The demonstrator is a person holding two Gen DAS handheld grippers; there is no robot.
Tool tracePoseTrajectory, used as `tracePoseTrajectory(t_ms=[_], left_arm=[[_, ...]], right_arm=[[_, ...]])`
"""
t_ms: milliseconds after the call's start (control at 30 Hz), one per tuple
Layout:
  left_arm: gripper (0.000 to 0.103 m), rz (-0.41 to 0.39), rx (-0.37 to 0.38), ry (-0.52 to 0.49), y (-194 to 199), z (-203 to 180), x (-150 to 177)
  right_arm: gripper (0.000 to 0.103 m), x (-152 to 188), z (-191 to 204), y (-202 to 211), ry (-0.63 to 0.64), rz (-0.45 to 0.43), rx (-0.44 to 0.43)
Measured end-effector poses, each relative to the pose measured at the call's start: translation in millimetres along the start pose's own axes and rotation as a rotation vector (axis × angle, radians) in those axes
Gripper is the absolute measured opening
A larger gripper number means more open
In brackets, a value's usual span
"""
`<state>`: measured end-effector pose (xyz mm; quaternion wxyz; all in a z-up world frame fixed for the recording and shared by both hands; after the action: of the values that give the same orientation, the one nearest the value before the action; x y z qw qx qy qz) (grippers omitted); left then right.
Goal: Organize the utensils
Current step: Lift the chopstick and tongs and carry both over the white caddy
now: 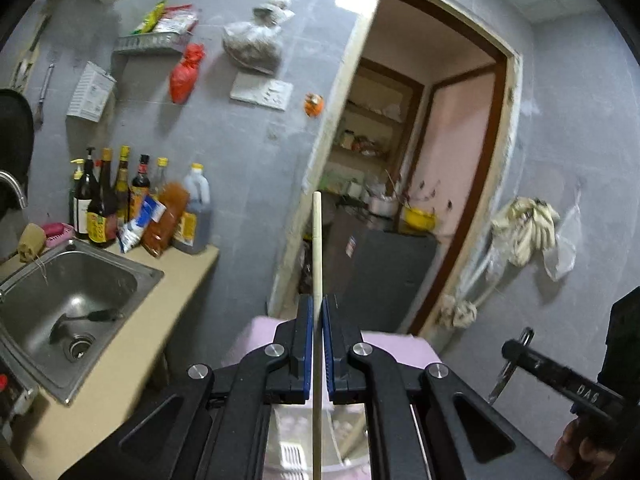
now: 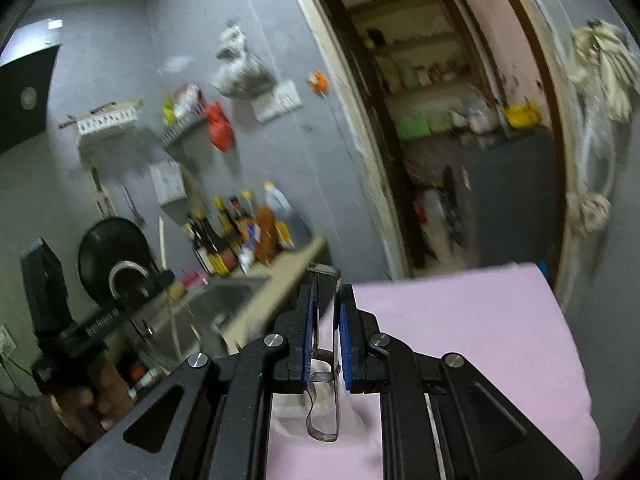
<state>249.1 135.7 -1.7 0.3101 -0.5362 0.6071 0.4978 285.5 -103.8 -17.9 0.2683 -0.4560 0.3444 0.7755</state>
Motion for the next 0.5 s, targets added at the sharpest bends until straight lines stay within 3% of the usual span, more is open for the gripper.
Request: tracePoseTrajectory(t_ms=[200, 333, 500], left_arm=[[0.005, -0.044, -0.005, 0.118, -17.5, 36.8, -10.6], [0.005, -0.045, -0.016, 0.183, -34.3, 55.6, -2.9], [0.005, -0.047, -0.042, 0.179, -48.0, 61.1, 12.5]], right_arm=[[0.011, -21.6, 36.0, -33.4, 0.048, -0.061, -0.025], [0.011, -8.4, 35.8, -57.9, 0.031, -0.025, 0.005], [0.011, 17.7, 28.3, -72.1, 0.040, 0.015, 0.034]])
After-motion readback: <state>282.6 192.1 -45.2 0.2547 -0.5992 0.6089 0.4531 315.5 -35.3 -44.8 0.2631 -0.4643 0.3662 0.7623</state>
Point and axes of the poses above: each gripper's, at about its wrist camera, not at the fingertips, and y roughly against the way its jaws point, z to its left, x to its underside, the point moved 8 cm from there along -y, roughly the way its jaws point
